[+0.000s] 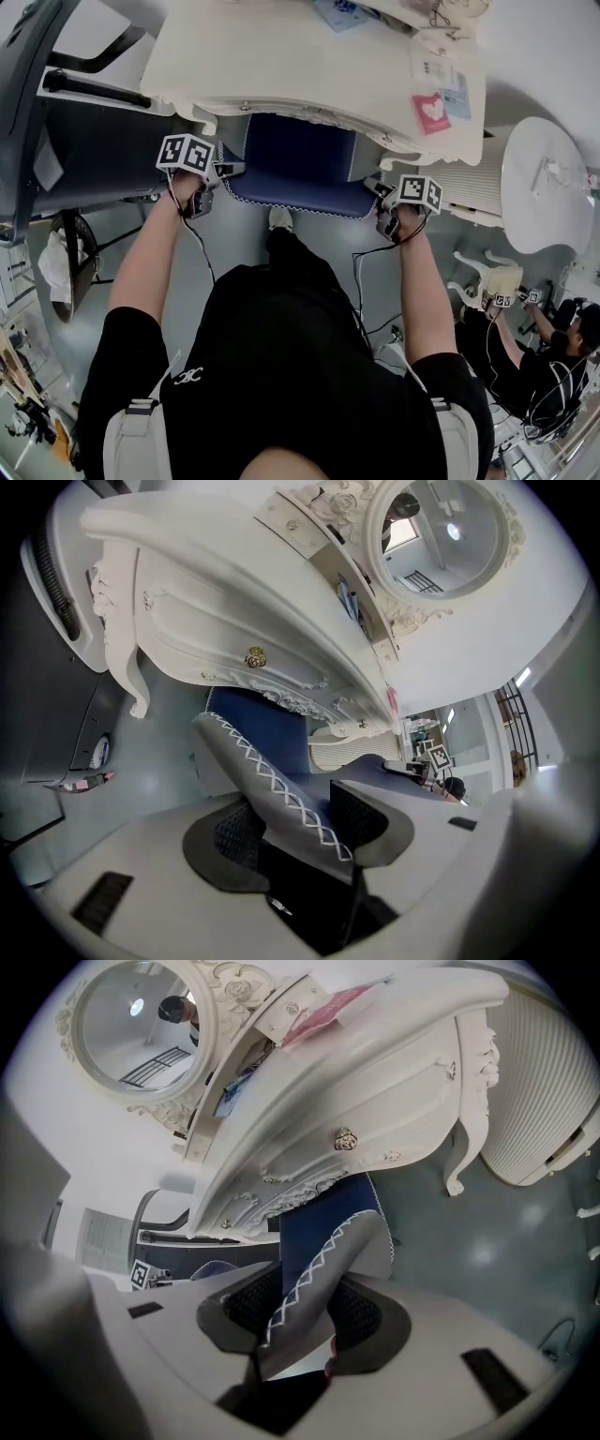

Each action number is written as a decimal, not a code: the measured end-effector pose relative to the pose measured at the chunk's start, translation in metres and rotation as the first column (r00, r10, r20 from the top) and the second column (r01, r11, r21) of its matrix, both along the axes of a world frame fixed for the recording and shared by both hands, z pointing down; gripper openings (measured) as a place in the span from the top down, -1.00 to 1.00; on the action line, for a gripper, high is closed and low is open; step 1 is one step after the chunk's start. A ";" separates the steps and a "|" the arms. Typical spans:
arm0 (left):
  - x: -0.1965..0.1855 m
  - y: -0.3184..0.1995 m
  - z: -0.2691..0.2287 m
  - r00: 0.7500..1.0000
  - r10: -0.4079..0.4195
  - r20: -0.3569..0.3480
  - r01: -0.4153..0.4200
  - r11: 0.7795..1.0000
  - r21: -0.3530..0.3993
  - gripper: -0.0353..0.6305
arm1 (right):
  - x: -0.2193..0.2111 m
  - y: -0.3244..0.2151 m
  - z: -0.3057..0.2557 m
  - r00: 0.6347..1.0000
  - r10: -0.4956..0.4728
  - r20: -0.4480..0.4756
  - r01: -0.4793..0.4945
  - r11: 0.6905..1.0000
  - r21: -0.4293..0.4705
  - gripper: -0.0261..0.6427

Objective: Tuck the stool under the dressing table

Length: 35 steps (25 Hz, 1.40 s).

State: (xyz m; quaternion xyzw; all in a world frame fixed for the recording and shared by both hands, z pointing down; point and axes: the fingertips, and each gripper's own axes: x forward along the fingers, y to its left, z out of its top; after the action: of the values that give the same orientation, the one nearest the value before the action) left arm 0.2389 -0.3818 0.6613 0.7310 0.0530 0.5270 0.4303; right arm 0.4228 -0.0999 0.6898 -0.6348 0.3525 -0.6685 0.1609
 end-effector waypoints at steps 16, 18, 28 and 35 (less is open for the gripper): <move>0.052 -0.023 0.028 1.000 0.007 0.002 -0.007 1.000 0.009 0.27 | 0.056 -0.025 0.027 0.999 0.027 -0.024 -0.027 0.999 -0.017 0.49; 0.051 -0.022 0.034 0.999 0.027 0.017 -0.027 1.000 0.016 0.27 | 0.056 -0.025 0.034 0.999 0.028 -0.026 -0.029 0.999 -0.028 0.49; 0.040 -0.026 0.046 0.997 0.064 0.054 -0.065 0.998 0.009 0.26 | 0.042 -0.027 0.045 1.000 -0.013 -0.002 0.013 0.999 -0.037 0.48; 0.035 -0.028 0.049 0.996 -0.002 0.090 0.009 0.997 -0.079 0.22 | 0.040 -0.024 0.048 0.999 0.044 0.026 -0.043 0.998 -0.044 0.40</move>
State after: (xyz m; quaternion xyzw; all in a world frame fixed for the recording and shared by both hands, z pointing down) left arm 0.2736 -0.4097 0.7106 0.6889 0.0525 0.5557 0.4623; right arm 0.4629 -0.1237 0.7376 -0.6365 0.3220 -0.6808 0.1664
